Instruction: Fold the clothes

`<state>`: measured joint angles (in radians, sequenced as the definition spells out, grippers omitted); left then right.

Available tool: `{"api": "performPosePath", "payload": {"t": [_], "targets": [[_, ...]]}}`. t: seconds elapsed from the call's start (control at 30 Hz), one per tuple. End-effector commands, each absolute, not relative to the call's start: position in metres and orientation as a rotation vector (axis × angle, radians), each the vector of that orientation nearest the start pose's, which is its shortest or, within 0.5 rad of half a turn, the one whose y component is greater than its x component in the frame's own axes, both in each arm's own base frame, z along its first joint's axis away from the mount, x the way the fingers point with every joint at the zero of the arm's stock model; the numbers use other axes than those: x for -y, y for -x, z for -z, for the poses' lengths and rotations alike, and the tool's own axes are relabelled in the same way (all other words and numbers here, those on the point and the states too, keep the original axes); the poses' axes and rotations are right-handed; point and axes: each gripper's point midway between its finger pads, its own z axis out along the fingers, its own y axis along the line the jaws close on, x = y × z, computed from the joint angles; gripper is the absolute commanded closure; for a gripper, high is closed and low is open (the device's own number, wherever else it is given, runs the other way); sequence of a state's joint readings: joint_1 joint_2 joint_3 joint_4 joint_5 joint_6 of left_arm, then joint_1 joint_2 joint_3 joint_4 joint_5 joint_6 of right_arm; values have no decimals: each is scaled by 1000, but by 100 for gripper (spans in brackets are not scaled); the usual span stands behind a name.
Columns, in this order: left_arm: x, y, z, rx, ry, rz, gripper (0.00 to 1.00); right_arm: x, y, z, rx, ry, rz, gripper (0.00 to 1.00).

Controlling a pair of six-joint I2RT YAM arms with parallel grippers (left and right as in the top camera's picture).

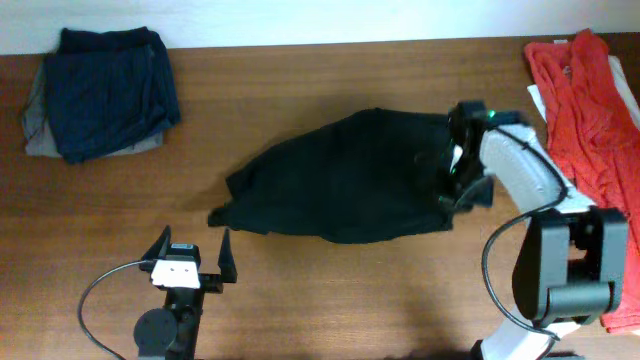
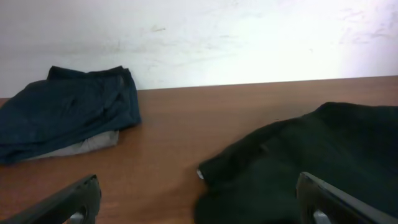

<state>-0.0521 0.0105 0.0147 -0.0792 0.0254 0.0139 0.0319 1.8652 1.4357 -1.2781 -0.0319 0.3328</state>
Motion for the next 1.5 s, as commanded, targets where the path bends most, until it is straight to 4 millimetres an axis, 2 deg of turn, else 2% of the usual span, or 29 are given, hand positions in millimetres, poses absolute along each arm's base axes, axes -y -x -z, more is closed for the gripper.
{"api": "performPosePath", "payload": {"t": [0.0,0.03,0.1,0.17,0.2,0.23,0.27,0.3,0.47,0.53,0.63,0.67,0.73,0.77,0.8,0.83,0.9,1.07,1.1,1.23,1.37,1.47], "targets": [[17,-245,-156,-1649,-68,55,1,14,-338,-145,-3090,-474,208,96],[17,-245,-156,-1649,-68,55,1,19,-339,-162,-3072,-475,254,96],[17,-245,-156,-1649,-68,55,1,39,-337,-193,-2985,-592,414,96],[17,-245,-156,-1649,-68,55,1,60,-330,-208,-2905,-670,591,96],[17,-245,-156,-1649,-68,55,1,61,-326,-209,-2911,-671,608,96],[17,-245,-156,-1649,-68,55,1,61,-324,-208,-2926,-669,616,82],[17,-245,-156,-1649,-68,55,1,61,-323,-207,-2931,-668,620,27],[17,-245,-156,-1649,-68,55,1,61,-321,-205,-2938,-667,624,2],[17,-245,-156,-1649,-68,55,1,61,-325,-204,-2928,-669,618,2],[17,-245,-156,-1649,-68,55,1,61,-335,-204,-2886,-674,595,2],[17,-245,-156,-1649,-68,55,1,70,-367,-207,-2746,-723,533,2],[17,-245,-156,-1649,-68,55,1,78,-372,-208,-2713,-757,522,2],[17,-245,-156,-1649,-68,55,1,109,-379,-211,-2632,-864,519,2],[17,-245,-156,-1649,-68,55,1,135,-377,-215,-2579,-943,555,2],[17,-245,-156,-1649,-68,55,1,162,-368,-216,-2545,-1035,583,2],[17,-245,-156,-1649,-68,55,1,174,-362,-216,-2533,-1077,592,2],[17,-245,-156,-1649,-69,55,0,210,-343,-215,-2487,-1215,610,2],[30,-244,-159,-1636,-123,115,1,252,-316,-216,-2417,-1376,636,1],[40,-242,-161,-1625,-170,165,1,256,-312,-216,-2409,-1396,640,2],[82,-227,-187,-1497,-366,368,1,259,-310,-216,-2404,-1408,642,2],[89,-215,-240,-1451,-360,451,1,259,-310,-216,-2404,-1408,642,2],[89,-225,-271,-1589,-360,460,1,259,-310,-216,-2404,-1408,642,2]]}}
